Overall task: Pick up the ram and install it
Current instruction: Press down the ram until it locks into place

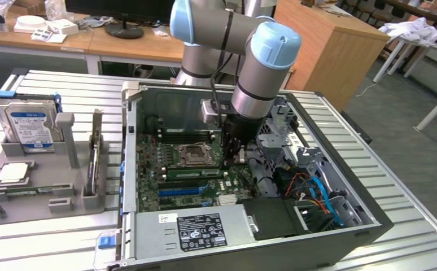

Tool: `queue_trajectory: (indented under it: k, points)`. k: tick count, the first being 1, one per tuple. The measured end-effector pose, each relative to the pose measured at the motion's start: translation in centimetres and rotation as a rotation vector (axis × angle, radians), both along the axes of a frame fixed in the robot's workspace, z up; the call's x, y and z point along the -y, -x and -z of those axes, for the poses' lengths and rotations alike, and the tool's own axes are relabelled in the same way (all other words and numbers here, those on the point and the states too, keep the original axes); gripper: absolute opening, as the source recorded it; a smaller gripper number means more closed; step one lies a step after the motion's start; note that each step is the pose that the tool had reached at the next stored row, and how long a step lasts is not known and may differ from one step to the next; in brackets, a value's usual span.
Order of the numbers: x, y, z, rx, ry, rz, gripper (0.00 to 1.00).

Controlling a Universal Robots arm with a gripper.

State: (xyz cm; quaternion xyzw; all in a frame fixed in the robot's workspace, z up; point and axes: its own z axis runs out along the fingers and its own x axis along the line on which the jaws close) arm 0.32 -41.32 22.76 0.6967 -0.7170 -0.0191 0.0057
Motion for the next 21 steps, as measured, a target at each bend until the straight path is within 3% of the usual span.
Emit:
queue_trajectory:
  k: [21]
  points:
    - [-0.01, 0.0, 0.28, 0.0001, 0.0, 0.0, 0.11]
